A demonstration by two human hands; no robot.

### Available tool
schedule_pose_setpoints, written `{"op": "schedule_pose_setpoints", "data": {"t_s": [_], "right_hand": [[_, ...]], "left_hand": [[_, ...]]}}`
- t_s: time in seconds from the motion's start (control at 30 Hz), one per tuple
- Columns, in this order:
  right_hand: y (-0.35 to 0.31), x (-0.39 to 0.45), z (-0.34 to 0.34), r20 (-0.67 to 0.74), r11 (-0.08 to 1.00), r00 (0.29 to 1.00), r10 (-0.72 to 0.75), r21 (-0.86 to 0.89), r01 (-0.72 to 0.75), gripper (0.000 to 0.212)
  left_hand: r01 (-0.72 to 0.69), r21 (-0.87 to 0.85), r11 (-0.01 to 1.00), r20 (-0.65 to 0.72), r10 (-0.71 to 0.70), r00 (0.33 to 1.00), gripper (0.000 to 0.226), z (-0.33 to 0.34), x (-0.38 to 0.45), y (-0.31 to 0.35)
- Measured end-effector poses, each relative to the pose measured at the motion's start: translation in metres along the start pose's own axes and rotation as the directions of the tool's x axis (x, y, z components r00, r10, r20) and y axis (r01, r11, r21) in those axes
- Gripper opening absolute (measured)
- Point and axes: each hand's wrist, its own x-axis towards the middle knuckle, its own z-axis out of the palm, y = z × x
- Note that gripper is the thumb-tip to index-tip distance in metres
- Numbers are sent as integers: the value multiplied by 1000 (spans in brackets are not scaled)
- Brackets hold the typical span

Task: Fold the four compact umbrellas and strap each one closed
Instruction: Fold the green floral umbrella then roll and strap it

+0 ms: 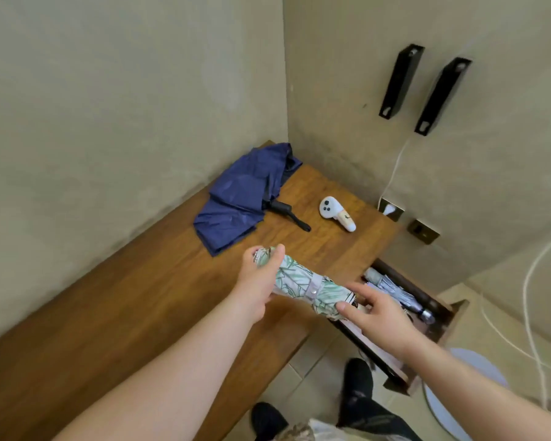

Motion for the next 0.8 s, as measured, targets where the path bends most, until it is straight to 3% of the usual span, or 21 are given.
{"op": "schedule_pose_setpoints", "data": {"t_s": [0.13,0.33,0.43,0.53,0.67,0.73,0.8], "right_hand": [[58,-12,-35,-36,971,998,49,-232,-56,58],[150,-34,-86,-90,950,967,238,-185,-251,81],[175,-35,-100,-66,925,950,304,-219,-311,68],[194,-30,-106,-35,895,931,363,-264,-358,70],[213,-17,-105,-4,861,906,424,-308,-404,68],[216,-7,-104,-15,837,893,449,-343,-427,63],[218,9,-103,-41,806,882,469,-388,-446,58]], "left_hand": [[-19,201,979,84,2,996,41,88,28,-28],[11,408,913,213,-107,971,44,189,50,-91],[115,444,889,192,-220,956,48,212,57,-119],[198,469,861,184,-314,932,46,216,70,-148],[147,575,805,184,-302,936,57,213,79,-162],[-26,755,655,209,-203,957,72,212,85,-162],[-322,882,344,375,-101,921,72,213,91,-163]]}}
